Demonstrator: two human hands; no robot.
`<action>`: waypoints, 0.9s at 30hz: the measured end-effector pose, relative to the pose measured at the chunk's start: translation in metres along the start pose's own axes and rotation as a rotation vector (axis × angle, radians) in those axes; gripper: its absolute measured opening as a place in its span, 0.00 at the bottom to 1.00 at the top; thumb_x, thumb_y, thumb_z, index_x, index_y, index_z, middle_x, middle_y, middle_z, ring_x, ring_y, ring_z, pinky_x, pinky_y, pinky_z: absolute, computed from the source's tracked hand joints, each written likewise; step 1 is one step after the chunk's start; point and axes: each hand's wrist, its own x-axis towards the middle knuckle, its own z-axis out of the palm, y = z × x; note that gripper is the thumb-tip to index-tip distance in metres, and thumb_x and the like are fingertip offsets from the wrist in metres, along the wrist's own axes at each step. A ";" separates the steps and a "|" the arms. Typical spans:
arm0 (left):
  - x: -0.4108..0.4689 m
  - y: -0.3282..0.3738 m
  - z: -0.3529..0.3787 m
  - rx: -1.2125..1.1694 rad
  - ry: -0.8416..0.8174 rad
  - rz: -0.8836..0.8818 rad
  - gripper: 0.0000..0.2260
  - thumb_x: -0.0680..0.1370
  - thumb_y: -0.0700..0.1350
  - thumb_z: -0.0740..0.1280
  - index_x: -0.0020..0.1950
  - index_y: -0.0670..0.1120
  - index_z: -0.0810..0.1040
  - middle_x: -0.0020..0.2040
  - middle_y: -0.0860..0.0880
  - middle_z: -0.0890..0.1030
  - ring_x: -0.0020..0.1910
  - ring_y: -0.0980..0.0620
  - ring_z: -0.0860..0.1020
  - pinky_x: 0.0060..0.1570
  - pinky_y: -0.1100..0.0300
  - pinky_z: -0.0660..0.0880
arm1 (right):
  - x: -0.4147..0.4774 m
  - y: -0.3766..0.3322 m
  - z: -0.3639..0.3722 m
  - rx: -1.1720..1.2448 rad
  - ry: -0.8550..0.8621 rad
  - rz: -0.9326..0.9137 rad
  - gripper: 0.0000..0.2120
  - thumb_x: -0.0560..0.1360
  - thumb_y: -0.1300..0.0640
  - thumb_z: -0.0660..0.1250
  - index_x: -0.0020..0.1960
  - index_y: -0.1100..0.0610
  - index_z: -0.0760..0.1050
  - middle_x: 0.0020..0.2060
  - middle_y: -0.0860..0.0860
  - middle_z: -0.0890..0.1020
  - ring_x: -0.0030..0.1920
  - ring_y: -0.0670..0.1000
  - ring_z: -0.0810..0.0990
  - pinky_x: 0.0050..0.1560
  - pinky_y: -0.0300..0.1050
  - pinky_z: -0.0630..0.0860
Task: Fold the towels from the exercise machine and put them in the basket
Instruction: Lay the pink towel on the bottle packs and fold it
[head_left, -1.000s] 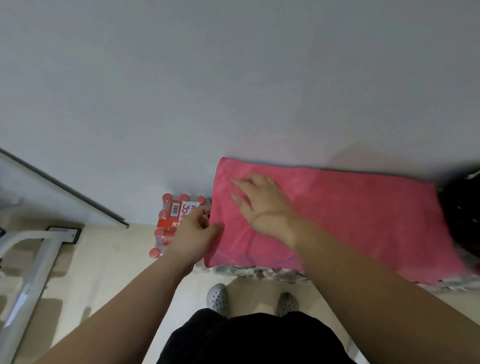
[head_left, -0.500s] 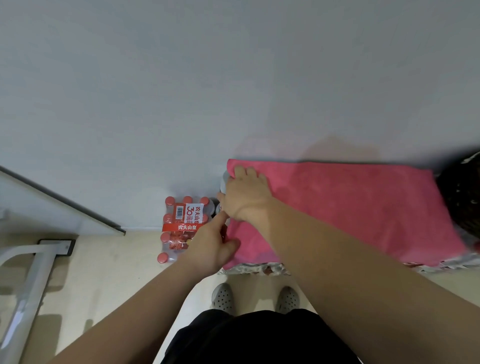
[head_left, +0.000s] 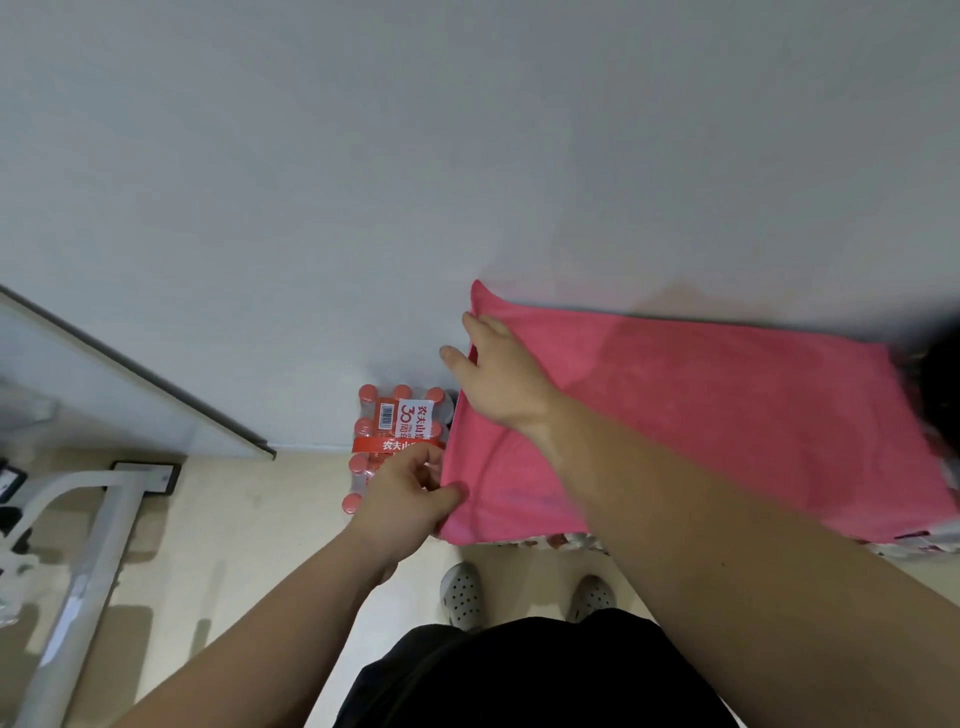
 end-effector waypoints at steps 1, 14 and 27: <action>-0.003 0.000 -0.006 -0.018 0.016 0.000 0.07 0.72 0.38 0.73 0.49 0.44 0.80 0.39 0.38 0.81 0.34 0.44 0.79 0.38 0.44 0.80 | 0.002 -0.005 0.003 0.004 -0.009 -0.010 0.32 0.83 0.46 0.58 0.80 0.60 0.54 0.80 0.54 0.56 0.79 0.51 0.53 0.76 0.42 0.50; -0.026 0.049 0.017 -0.040 -0.115 0.140 0.09 0.71 0.31 0.70 0.47 0.42 0.77 0.34 0.42 0.75 0.28 0.44 0.75 0.32 0.47 0.76 | -0.018 0.005 -0.030 0.226 0.137 -0.098 0.29 0.78 0.50 0.68 0.76 0.57 0.66 0.76 0.51 0.65 0.74 0.49 0.67 0.75 0.47 0.64; -0.025 0.128 0.215 0.023 -0.535 0.256 0.11 0.74 0.32 0.71 0.53 0.42 0.74 0.32 0.43 0.75 0.24 0.46 0.74 0.26 0.54 0.76 | -0.092 0.150 -0.184 0.531 0.375 -0.013 0.30 0.72 0.70 0.62 0.72 0.54 0.72 0.56 0.51 0.83 0.44 0.40 0.77 0.48 0.37 0.74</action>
